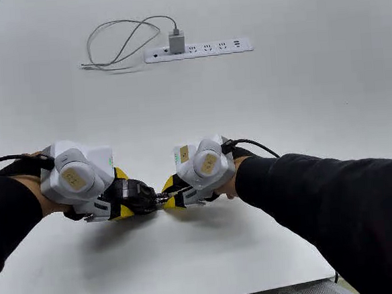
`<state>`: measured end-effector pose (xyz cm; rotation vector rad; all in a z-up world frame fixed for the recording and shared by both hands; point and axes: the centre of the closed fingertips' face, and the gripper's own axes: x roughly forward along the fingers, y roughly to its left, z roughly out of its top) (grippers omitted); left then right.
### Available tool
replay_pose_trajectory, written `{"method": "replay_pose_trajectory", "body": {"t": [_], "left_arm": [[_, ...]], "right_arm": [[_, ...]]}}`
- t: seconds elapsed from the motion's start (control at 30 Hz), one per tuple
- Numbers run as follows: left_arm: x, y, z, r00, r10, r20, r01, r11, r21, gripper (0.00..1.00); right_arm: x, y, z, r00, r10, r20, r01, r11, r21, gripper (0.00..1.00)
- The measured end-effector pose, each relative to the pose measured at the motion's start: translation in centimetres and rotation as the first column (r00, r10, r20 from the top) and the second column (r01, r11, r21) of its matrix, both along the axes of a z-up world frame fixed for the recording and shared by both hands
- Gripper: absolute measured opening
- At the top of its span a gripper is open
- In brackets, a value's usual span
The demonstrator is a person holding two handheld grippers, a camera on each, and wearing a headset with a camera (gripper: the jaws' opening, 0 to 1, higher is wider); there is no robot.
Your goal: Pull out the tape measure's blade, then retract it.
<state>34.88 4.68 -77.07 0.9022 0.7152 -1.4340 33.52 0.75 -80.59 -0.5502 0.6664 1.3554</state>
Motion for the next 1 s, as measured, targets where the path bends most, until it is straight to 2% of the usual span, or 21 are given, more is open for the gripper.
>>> {"method": "replay_pose_trajectory", "body": {"t": [1.0], "left_arm": [[0.0, 0.0, 0.0, 1.000, 0.011, 0.006, -0.011, 1.000, 0.005, 0.30]], "right_arm": [[-0.1, -2.4, 0.0, 1.000, -0.022, -0.006, 0.022, 0.999, -0.033, 0.09]]}}
